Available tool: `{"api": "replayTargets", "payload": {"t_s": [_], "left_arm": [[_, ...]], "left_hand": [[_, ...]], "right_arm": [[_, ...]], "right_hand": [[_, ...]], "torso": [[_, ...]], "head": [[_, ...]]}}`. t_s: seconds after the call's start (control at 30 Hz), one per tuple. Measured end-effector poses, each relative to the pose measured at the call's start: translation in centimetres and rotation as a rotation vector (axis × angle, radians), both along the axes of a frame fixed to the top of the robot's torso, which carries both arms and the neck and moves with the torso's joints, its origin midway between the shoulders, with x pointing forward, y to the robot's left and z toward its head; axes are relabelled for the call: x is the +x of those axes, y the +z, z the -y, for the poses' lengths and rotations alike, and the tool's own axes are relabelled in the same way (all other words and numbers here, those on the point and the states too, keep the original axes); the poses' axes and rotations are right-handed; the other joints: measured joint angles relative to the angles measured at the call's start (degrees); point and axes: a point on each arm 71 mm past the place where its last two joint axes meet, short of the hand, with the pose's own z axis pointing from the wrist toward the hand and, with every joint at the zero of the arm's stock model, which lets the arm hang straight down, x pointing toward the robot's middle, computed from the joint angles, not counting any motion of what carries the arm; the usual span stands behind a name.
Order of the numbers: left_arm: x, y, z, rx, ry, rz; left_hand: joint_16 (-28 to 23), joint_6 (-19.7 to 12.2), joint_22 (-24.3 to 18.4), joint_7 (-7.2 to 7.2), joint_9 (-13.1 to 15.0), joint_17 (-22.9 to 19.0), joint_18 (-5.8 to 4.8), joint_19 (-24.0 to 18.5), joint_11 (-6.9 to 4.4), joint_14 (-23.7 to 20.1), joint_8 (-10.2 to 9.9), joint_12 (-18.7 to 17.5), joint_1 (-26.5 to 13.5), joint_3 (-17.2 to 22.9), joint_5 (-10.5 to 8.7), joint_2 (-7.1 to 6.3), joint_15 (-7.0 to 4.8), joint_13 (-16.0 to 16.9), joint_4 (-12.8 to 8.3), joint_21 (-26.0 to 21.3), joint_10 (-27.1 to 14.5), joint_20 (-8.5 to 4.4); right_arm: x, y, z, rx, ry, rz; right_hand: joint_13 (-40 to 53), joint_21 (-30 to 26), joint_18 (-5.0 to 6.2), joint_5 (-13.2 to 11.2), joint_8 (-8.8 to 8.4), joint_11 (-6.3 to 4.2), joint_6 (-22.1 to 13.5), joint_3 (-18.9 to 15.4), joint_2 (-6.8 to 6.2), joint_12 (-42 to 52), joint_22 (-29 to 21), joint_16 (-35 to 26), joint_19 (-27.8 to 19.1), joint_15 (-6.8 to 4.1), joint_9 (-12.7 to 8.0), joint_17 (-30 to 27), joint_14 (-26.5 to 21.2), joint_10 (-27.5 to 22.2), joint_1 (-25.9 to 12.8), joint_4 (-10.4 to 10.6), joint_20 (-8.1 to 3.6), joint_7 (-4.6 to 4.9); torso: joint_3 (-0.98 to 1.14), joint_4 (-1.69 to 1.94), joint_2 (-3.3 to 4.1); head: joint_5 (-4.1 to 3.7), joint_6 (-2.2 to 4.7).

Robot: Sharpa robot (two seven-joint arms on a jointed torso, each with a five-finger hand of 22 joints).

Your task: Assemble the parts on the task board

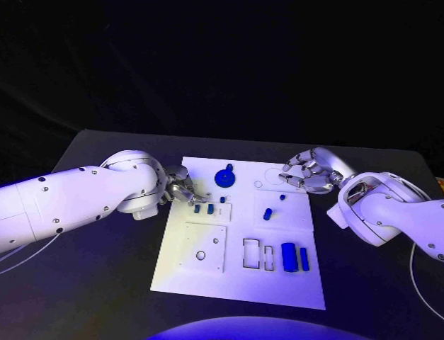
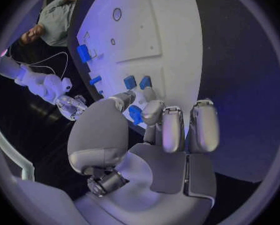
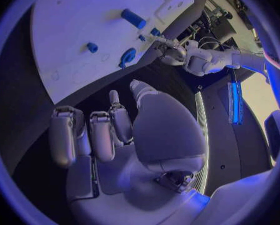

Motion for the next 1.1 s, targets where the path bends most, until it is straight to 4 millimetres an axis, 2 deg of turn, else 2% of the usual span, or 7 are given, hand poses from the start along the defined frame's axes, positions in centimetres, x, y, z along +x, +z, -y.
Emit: {"api": "replayTargets", "payload": {"t_s": [0.17,0.27,0.37,0.4,0.47,0.73,1.1], "left_arm": [[0.1,0.8,-0.2,-0.054,0.015,0.032],[0.2,1.3,0.0,-0.109,0.011,0.067],[0.3,1.8,0.4,-0.166,-0.003,0.108],[0.3,1.9,0.7,-0.193,-0.012,0.130],[0.4,2.1,1.1,-0.234,-0.031,0.166],[0.6,2.2,3.1,-0.337,-0.150,0.336],[0.5,1.8,5.0,-0.251,-0.352,0.492]], "left_hand": [[0.0,-3.2,-4.3,1.39,-0.8,0.0,-0.01,-3.5,1.19,0.0,-2.1,-3.1,0.8,2.3,0.23,2.46,0.66,-4.2,-0.1,-2.4,-3.2,0.23],[-2.4,-7.5,-16.8,3.66,-2.4,-0.7,3.02,-12.7,3.40,0.0,-4.9,-12.7,3.3,4.7,0.23,0.93,2.75,-16.5,-0.1,-10.1,-12.5,1.51],[-15.3,-11.1,-31.8,6.42,-4.9,-17.0,5.79,-23.9,6.04,-7.9,-7.8,-17.9,6.1,6.3,0.23,-0.69,5.22,-21.3,0.0,-21.7,-19.7,3.56],[-22.8,-12.5,-35.2,7.54,-6.8,-25.5,5.81,-25.9,7.23,-13.1,-9.3,-20.2,8.0,7.0,0.23,-1.40,6.30,-23.2,-0.1,-25.7,-22.7,4.78],[-28.4,-13.7,-38.2,8.78,-9.4,-31.1,5.81,-27.1,8.52,-17.2,-11.1,-23.3,11.7,7.9,0.23,-2.52,7.45,-25.9,-0.4,-29.9,-25.8,5.97],[-31.5,-14.6,-41.3,9.15,-16.3,-34.7,5.81,-26.9,9.54,-19.9,-14.6,-30.2,23.1,7.2,-0.47,-4.91,8.41,-33.7,-2.8,-34.6,-30.7,6.87],[-22.2,-11.8,-37.9,8.85,-23.3,-33.1,5.82,-26.7,9.69,-19.2,-16.8,-34.3,26.2,0.3,-0.57,-5.32,8.64,-40.8,-1.9,-30.7,-30.6,7.07]], "right_arm": [[0.0,0.0,0.0,0.000,0.000,0.000],[0.0,0.0,0.1,-0.001,-0.002,0.000],[0.1,0.0,0.1,-0.002,-0.003,0.000],[0.1,-0.1,0.1,-0.002,-0.003,0.000],[0.1,-0.1,0.1,-0.002,-0.004,0.000],[0.2,-0.1,0.2,-0.003,-0.004,0.001],[0.1,-0.1,0.2,-0.002,-0.003,0.002]], "right_hand": [[0.0,0.0,0.00,0.0,0.00,0.00,0.0,0.0,0.09,0.0,0.0,0.0,0.0,0.00,0.0,0.0,0.0,0.0,-0.1,0.0,0.00,0.00],[0.0,0.0,0.00,0.0,0.00,0.00,0.0,0.0,0.23,0.0,0.0,0.0,0.0,0.00,0.0,0.0,0.0,0.0,-0.2,0.0,0.00,0.00],[0.0,0.0,0.00,0.0,0.15,0.00,0.0,0.0,0.23,-0.2,0.0,0.0,0.0,0.00,0.0,0.0,0.0,0.0,-0.2,0.0,0.00,0.00],[0.0,0.0,0.00,0.0,0.22,0.00,0.0,0.0,0.23,-0.2,0.0,0.0,0.0,0.00,0.0,0.0,0.0,0.0,-0.2,0.0,0.00,0.00],[0.0,0.0,0.00,0.0,0.22,0.12,0.0,0.0,0.23,-0.2,0.0,-0.2,0.0,0.00,0.0,0.0,0.0,-0.1,-0.2,0.0,0.00,0.00],[0.0,-0.4,0.00,0.0,0.22,0.04,0.0,0.0,0.23,-0.4,0.0,-0.2,0.0,0.00,0.0,0.0,0.0,-0.4,-0.2,0.0,0.00,0.00],[0.0,-0.4,0.00,0.0,0.22,0.04,0.0,0.0,0.23,-0.4,0.0,-0.2,0.0,0.00,0.0,0.0,0.0,-0.4,-0.2,0.0,0.00,0.00]], "torso": [[0.03,0.00,0.00],[0.05,0.01,-0.01],[0.07,0.01,-0.02],[0.07,0.01,-0.02],[0.07,0.01,-0.02],[0.01,0.03,-0.01],[0.01,0.01,0.04]], "head": [[-0.09,0.11],[-0.20,0.16],[-0.27,0.23],[-0.32,0.27],[-0.39,0.35],[-0.68,0.53],[-0.85,0.49]]}}
